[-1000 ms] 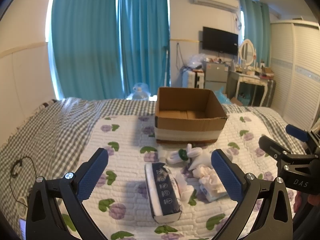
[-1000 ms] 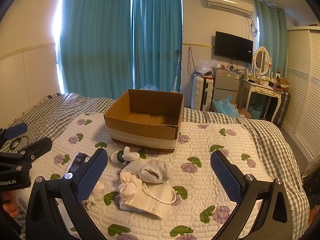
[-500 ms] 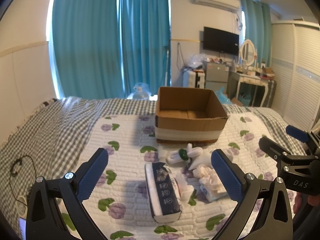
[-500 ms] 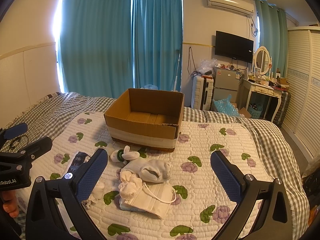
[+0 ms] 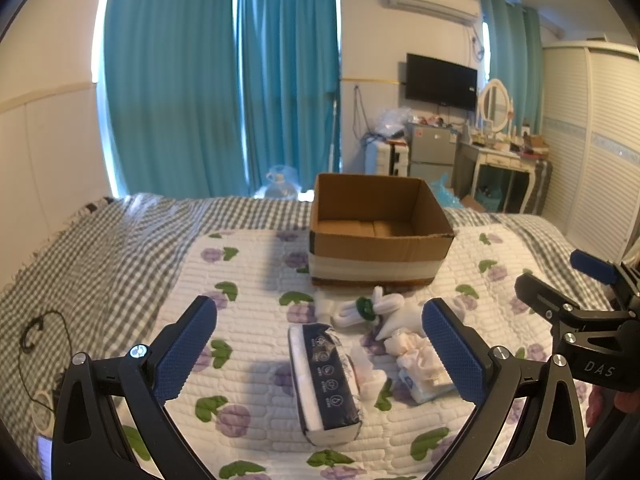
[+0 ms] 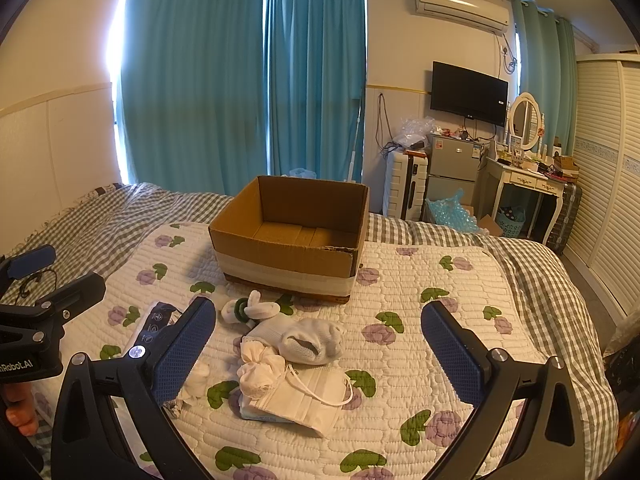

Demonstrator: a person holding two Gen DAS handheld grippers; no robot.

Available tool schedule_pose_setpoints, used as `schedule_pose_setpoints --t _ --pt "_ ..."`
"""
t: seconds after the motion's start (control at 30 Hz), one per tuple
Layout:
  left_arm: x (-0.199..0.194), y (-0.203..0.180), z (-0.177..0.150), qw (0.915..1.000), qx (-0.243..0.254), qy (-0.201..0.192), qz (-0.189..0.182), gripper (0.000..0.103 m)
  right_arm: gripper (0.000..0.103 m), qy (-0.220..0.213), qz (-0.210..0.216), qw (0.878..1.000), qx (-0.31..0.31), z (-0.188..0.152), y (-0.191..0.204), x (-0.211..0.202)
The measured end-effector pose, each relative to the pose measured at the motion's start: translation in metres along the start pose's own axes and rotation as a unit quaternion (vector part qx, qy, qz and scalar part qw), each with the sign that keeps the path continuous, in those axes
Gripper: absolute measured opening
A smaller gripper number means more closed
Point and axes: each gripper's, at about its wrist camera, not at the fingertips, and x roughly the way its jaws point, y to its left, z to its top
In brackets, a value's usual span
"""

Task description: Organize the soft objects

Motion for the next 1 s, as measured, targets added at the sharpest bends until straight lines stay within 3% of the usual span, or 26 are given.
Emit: schedule_pose_setpoints --t 0.83,1.0 --pt "-0.009 -0.001 0.01 0.9999 0.0 -0.011 -0.01 0.103 0.103 -0.001 -0.004 1.0 -0.005 0.001 -0.001 -0.005" --pt "0.002 0.003 0.001 0.9998 0.0 0.016 -0.007 0.103 0.103 0.001 -0.01 1.0 -0.008 0.004 -0.002 -0.009"
